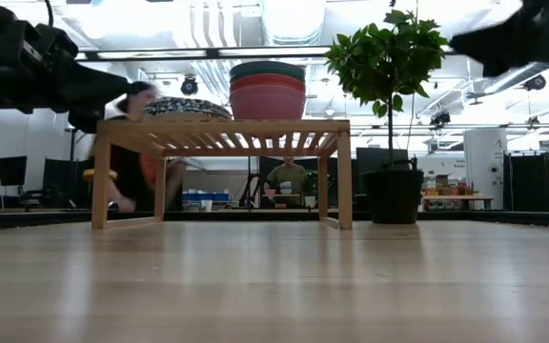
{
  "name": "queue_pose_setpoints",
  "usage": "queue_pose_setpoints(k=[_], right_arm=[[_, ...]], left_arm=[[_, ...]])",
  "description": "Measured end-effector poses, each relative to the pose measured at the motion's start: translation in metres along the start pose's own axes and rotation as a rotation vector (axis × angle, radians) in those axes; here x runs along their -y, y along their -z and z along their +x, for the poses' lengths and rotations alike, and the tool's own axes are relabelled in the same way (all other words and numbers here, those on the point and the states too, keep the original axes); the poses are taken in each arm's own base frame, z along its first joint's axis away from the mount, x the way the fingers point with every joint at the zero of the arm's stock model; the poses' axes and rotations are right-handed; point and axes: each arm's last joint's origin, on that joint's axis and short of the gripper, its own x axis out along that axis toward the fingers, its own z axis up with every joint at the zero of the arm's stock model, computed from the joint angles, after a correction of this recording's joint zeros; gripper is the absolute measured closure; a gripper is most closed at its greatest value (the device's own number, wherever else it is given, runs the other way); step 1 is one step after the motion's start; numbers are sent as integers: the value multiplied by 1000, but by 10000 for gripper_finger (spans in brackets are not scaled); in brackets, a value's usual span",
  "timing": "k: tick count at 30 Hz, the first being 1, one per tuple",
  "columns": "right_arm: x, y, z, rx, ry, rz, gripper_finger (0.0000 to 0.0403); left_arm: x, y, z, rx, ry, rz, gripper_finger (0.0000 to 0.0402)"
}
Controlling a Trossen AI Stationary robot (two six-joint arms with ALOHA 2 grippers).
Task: Place and stack bowls onto a shelf
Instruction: Return to Home Position
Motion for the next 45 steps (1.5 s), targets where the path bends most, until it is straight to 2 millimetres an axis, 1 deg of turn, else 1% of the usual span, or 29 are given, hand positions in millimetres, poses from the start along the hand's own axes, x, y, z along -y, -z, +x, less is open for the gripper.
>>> queue_pose_setpoints(k=[2, 5, 11, 14, 17, 21, 26, 29, 34, 40, 45], right_arm=[[-2, 9, 1, -13, -38, 10, 328], [-4, 20, 3, -3, -49, 24, 326], [-10, 57, 9, -18, -83, 53, 332], [-11, 59, 10, -39, -102, 70, 334], [-10, 58, 10, -39, -74, 54, 335], [-7, 63, 10, -93, 39, 39, 335], [-3, 66, 10, -136, 186, 116, 335], [-3, 66, 10, -139, 194, 134, 335], [-3, 67, 10, -143, 195, 115, 335], [-3, 67, 10, -139, 200, 175, 335], [-3, 67, 10, -142, 198, 143, 335]], left_arm=[[1, 1, 0, -10, 30, -10, 363], [1, 2, 1, -26, 37, -11, 363], [0, 6, 4, -74, 38, 50, 363], [-1, 7, 5, -94, 34, 53, 363], [-1, 10, 6, -120, 27, 31, 363], [-2, 11, 6, -126, 25, 14, 363], [-2, 12, 7, -136, 23, -18, 363], [-2, 11, 7, -134, 24, -28, 363], [-1, 5, 7, -117, 26, -24, 363], [-1, 6, 8, -132, 22, -32, 363], [-1, 6, 8, -128, 21, -33, 363]])
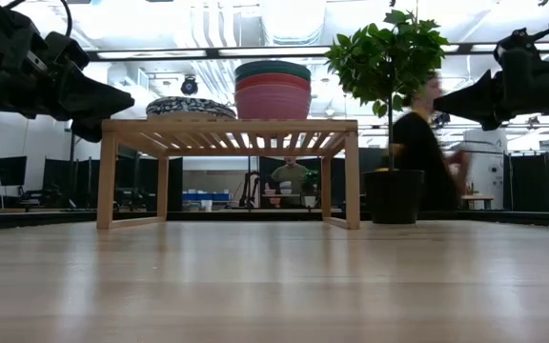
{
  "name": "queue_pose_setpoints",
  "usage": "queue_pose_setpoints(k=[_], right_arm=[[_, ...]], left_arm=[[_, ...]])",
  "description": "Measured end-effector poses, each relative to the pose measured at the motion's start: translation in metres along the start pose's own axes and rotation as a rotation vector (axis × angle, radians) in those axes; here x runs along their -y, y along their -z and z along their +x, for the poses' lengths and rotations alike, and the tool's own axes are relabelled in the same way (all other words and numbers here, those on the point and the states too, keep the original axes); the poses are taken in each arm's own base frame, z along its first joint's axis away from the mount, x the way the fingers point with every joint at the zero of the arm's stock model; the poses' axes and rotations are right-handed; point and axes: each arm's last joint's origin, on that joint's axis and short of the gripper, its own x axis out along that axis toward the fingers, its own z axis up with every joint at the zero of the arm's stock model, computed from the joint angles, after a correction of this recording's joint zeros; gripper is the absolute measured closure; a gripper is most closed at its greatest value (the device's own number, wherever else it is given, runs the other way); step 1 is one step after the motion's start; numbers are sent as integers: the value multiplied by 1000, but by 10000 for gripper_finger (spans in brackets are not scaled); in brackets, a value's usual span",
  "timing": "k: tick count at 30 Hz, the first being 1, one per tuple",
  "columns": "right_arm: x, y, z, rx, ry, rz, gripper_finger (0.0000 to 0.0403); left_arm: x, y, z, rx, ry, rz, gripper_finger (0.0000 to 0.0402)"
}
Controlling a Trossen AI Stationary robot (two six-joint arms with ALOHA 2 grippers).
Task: Place and stack bowls onto a shelf
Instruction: Return to Home Position
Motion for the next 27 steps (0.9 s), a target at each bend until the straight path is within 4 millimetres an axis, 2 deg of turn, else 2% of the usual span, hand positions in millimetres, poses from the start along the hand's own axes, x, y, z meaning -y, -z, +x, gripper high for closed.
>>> queue_pose_setpoints(k=[27], right_arm=[[0, 0, 0, -1, 0, -18, 335]], left_arm=[[0, -1, 0, 3, 1, 11, 363]])
